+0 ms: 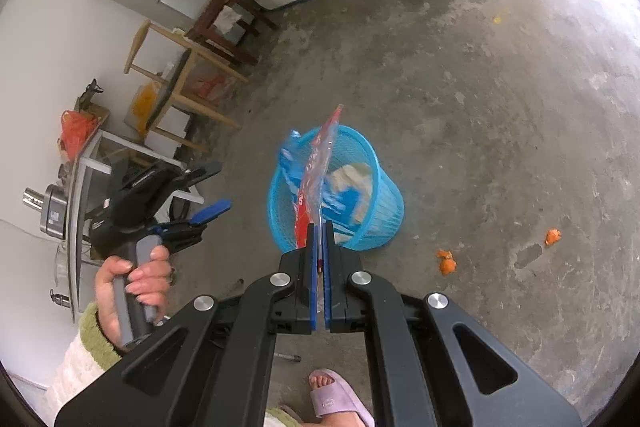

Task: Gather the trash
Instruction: 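Open the left tool over the basket to drop the blue bag while the right tool drops the clear bag, then move both tools back toward the table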

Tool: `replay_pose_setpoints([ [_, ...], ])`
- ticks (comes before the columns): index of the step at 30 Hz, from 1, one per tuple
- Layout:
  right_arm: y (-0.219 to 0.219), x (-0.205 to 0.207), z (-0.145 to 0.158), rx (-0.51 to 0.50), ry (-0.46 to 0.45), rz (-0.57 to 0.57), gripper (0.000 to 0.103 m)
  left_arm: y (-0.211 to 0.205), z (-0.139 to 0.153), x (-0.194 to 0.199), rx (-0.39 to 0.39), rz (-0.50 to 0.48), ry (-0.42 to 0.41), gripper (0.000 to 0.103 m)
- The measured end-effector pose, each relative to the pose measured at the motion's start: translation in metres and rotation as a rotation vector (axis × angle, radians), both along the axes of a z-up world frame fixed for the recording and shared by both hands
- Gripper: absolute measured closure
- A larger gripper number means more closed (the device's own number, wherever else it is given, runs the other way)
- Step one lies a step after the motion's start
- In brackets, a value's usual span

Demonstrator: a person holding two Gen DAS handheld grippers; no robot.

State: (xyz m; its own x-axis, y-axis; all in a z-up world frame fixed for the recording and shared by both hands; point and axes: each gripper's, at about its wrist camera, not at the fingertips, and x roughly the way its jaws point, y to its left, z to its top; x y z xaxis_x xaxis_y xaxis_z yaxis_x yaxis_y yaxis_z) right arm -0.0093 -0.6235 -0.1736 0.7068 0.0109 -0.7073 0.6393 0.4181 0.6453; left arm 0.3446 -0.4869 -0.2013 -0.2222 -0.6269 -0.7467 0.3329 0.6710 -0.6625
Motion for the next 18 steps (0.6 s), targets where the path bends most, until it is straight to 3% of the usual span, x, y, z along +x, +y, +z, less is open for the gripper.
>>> replay_pose_setpoints([
  [5, -0.002, 0.017, 0.02, -0.043, -0.021, 0.024, 0.1, 0.031, 0.068, -0.013, -0.053, -0.031, -0.11, 0.038],
  [10, 0.002, 0.067, 0.032, -0.128, 0.009, 0.092, 0.1, 0.098, 0.15, -0.043, -0.085, -0.108, -0.282, 0.033],
  [14, 0.013, 0.124, 0.027, -0.308, 0.129, 0.158, 0.1, 0.175, 0.2, -0.072, -0.084, -0.11, -0.434, 0.029],
  [18, 0.026, 0.183, -0.01, -0.481, 0.298, 0.223, 0.1, 0.273, 0.225, -0.101, -0.072, -0.017, -0.558, 0.026],
])
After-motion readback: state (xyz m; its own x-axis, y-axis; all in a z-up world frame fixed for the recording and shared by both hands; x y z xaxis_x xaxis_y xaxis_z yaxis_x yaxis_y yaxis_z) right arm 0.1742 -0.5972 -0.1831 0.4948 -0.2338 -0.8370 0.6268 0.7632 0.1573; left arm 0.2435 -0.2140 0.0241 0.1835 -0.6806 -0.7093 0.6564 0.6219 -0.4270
